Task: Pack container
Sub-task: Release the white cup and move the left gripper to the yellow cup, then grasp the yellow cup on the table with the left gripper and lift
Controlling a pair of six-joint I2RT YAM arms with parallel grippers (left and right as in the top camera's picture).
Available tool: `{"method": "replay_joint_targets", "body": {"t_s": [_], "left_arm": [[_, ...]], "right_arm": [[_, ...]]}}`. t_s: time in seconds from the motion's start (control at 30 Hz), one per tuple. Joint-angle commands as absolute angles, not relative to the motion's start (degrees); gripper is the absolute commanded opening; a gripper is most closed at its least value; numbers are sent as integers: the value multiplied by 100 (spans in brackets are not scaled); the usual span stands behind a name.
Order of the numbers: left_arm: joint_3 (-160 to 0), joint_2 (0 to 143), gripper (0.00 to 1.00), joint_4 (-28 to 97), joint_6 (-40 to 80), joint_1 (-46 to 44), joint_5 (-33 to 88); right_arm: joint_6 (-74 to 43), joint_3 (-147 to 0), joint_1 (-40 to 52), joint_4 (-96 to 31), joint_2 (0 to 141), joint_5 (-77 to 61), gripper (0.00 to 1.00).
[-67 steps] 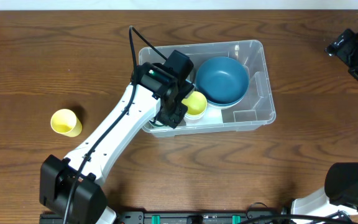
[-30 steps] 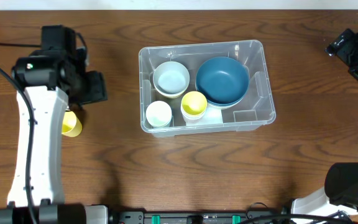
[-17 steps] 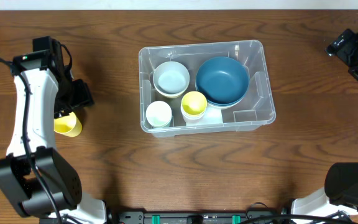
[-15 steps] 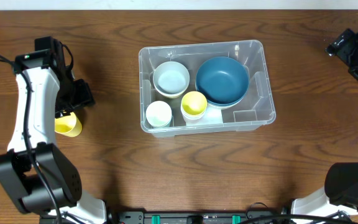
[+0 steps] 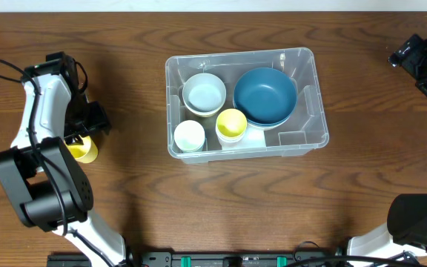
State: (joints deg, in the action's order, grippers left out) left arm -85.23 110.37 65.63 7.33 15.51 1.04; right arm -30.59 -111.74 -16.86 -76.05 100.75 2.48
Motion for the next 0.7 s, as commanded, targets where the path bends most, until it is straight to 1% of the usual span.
{"method": "replay_joint_targets", "body": {"t_s": [0.0,0.03,0.1,0.17,0.2,0.23,0.27,0.33,0.47,0.57,0.67], "left_arm": [[-8495,11236,64,6497,762,1564,19],[-8495,11292,64,6473,762,1564,19],[-8495,11391,59,6436,760,1564,19],[-8495,11476,39,6414,762,1564,19],[-8495,11513,32,6412,762,1564,19],[-8495,11544,22,6412,762,1564,19],[-8495,11555,19,6412,762,1564,19],[-8495,11557,6,6412,764,1564,21],[-8497,11552,6,6412,762,1562,235],[-8512,11500,6,6416,731,1549,657],[-8536,11345,6,6440,429,1472,1205]], "right_arm": [[-3107,-11240,-1708,-7612,9977,279,99],[-3107,-11240,-1708,-7612,9977,279,99],[-3107,-11240,-1708,-7612,9977,279,99],[-3107,-11240,-1708,-7612,9977,279,99],[-3107,-11240,-1708,-7612,9977,279,99],[-3107,-11240,-1708,-7612,9977,279,99],[-3107,-11240,-1708,-7612,9977,279,99],[-3107,-11240,-1708,-7612,9977,279,99],[-3107,-11240,-1708,-7612,9977,279,99],[-3107,-11240,-1708,-7612,9977,279,99],[-3107,-11240,-1708,-7612,9977,279,99]]}}
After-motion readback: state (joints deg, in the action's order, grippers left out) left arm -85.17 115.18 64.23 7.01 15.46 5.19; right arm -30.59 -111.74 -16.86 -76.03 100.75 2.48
